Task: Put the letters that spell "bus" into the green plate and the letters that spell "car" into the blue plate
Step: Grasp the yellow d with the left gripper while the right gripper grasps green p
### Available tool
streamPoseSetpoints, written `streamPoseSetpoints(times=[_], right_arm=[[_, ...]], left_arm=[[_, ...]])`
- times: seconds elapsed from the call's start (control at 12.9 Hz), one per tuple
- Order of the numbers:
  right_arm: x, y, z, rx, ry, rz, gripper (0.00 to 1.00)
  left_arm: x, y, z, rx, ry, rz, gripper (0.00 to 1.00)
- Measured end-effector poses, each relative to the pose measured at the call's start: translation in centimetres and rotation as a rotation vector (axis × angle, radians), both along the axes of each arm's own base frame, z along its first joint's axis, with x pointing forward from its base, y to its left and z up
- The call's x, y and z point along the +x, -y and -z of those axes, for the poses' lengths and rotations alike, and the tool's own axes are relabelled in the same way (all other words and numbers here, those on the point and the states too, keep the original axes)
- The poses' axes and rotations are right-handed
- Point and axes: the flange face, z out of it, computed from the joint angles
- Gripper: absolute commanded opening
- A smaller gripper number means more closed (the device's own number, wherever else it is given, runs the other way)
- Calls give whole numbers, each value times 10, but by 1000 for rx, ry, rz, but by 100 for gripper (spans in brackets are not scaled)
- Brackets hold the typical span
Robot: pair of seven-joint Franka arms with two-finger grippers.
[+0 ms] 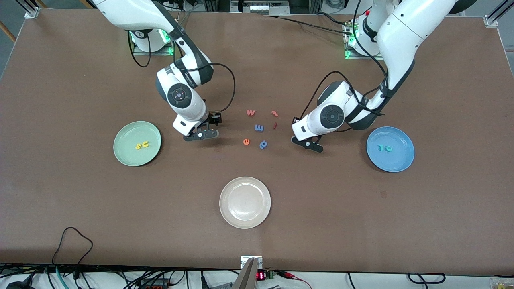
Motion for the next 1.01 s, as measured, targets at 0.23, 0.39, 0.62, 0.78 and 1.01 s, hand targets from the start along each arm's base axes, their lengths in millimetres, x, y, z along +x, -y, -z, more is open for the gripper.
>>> streamPoseSetpoints(times=[0.23,0.39,0.62,0.78,1.01], right_arm=[[-7,-9,9,-3,-5,2,74],[-13,-11,14,-8,-13,0,73],[-23,-13,21,-8,-12,-9,72],[-30,-16,27,-7,-11,-18,69],[-34,-18,31,-10,-16,-25,63]], left_arm=[[-1,-1,2,19,10,10,52],[-1,-1,3,24,16,19,51],[-2,0,5,17,27,20,51],[-3,-1,10,6,37,14,51],[-4,-2,12,5,40,11,43]])
